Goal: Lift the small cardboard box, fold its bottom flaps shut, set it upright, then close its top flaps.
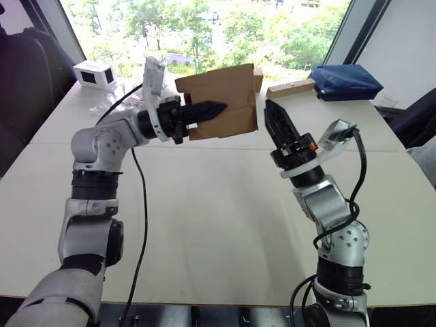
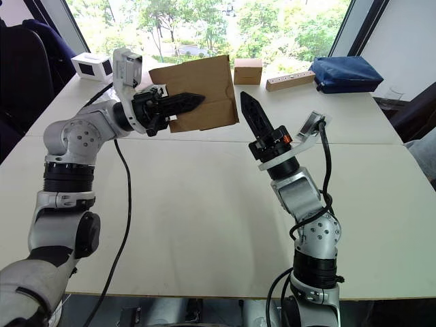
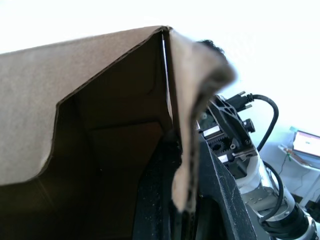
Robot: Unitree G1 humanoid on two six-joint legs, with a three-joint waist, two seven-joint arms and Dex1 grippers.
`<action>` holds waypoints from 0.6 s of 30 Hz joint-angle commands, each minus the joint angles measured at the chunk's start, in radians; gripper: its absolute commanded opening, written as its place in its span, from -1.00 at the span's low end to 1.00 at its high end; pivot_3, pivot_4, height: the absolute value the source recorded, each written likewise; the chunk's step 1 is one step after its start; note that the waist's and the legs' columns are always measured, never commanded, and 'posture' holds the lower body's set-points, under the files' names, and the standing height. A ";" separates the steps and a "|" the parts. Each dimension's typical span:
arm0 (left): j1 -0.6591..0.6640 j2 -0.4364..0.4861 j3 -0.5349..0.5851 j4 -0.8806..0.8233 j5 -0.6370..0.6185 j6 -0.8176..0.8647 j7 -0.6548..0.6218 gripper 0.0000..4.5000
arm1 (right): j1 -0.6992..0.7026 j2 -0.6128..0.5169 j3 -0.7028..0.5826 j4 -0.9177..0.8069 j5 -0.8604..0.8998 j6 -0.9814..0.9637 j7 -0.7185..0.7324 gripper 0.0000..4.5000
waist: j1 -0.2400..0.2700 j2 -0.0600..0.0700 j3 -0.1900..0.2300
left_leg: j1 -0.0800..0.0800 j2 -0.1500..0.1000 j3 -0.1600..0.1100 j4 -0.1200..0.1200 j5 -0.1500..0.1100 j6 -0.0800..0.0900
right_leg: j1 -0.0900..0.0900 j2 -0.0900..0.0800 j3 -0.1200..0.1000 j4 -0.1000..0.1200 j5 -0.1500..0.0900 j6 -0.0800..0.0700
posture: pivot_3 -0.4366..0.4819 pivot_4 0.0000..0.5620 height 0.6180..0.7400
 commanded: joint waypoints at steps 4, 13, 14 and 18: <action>-0.025 0.015 -0.007 -0.040 -0.016 0.012 -0.030 -1.00 | -0.027 0.009 0.001 0.008 -0.053 -0.045 0.003 -0.91 | 0.000 0.000 0.000 | 0.000 0.000 0.000 0.000 0.000 0.000 | 0.000 0.000 0.000 0.000 0.000 0.000 | -0.05 -0.47 1.00; -0.007 0.044 -0.037 -0.069 -0.005 0.031 -0.072 -1.00 | -0.050 -0.032 0.027 0.015 -0.061 0.004 0.052 -0.98 | 0.000 0.000 0.000 | 0.000 0.000 0.000 0.000 0.000 0.000 | -0.001 0.000 0.000 0.000 0.000 0.000 | -0.05 -0.47 1.00; -0.006 0.049 -0.046 -0.069 0.001 0.028 -0.081 -1.00 | -0.044 -0.055 0.046 0.005 -0.063 0.034 0.076 -0.98 | 0.000 0.000 0.000 | 0.000 0.000 0.000 0.000 0.000 0.000 | -0.001 0.000 0.000 0.000 0.000 0.000 | -0.05 -0.47 1.00; -0.008 0.056 -0.064 -0.063 0.010 0.020 -0.098 -1.00 | -0.036 -0.087 0.074 -0.002 -0.073 0.068 0.108 -0.98 | 0.000 0.000 0.000 | -0.001 0.000 0.000 0.000 0.000 0.000 | -0.001 0.000 0.000 0.000 0.000 0.000 | -0.05 -0.47 1.00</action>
